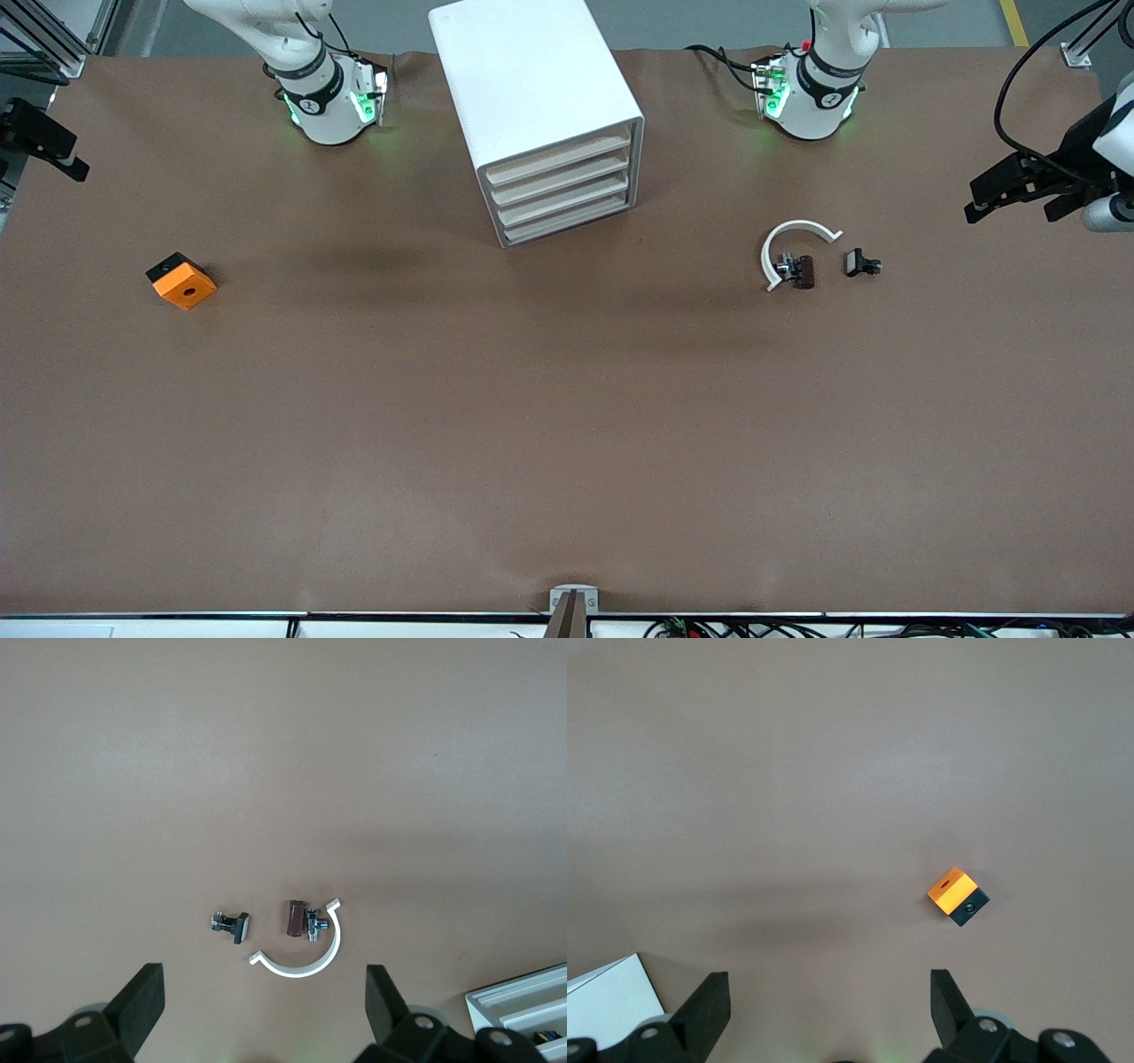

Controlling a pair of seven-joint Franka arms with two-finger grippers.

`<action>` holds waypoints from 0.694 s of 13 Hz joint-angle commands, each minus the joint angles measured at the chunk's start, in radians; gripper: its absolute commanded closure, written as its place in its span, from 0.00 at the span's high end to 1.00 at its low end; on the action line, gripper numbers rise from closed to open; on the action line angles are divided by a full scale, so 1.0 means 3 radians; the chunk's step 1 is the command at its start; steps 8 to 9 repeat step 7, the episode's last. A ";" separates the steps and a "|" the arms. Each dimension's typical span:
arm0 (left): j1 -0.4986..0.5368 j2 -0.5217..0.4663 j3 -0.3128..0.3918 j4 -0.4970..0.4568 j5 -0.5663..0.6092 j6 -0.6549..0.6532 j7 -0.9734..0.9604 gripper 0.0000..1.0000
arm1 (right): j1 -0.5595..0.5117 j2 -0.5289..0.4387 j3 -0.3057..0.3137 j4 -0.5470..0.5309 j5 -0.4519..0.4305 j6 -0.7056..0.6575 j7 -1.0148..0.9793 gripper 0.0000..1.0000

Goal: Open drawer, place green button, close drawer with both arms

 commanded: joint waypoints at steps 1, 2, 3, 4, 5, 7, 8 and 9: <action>0.0021 0.0028 -0.0042 0.0092 0.0080 -0.0064 0.0116 1.00 | -0.0058 -0.0076 0.0046 -0.0071 -0.0002 0.0044 -0.0022 1.00; 0.0026 0.0033 -0.0042 0.0092 0.0080 -0.0064 0.0152 1.00 | -0.0058 -0.0076 0.0046 -0.0071 -0.0002 0.0049 -0.0022 1.00; 0.0026 0.0028 -0.0042 0.0092 0.0080 -0.0064 0.0152 1.00 | -0.0058 -0.0076 0.0046 -0.0071 -0.0002 0.0049 -0.0022 1.00; 0.0026 0.0033 -0.0042 0.0092 0.0075 -0.0064 0.0152 1.00 | -0.0058 -0.0076 0.0046 -0.0071 -0.0002 0.0054 -0.0022 1.00; 0.0031 0.0033 -0.0042 0.0092 0.0075 -0.0064 0.0152 1.00 | -0.0058 -0.0076 0.0046 -0.0071 -0.0002 0.0069 -0.0022 1.00; 0.0031 0.0033 -0.0042 0.0092 0.0075 -0.0064 0.0147 1.00 | -0.0058 -0.0071 0.0046 -0.0071 -0.0002 0.0090 -0.0017 1.00; 0.0031 0.0033 -0.0042 0.0092 0.0075 -0.0064 0.0147 1.00 | -0.0058 -0.0071 0.0046 -0.0071 -0.0002 0.0090 -0.0017 1.00; 0.0031 0.0033 -0.0042 0.0092 0.0075 -0.0064 0.0147 1.00 | -0.0058 -0.0071 0.0046 -0.0071 -0.0002 0.0090 -0.0017 1.00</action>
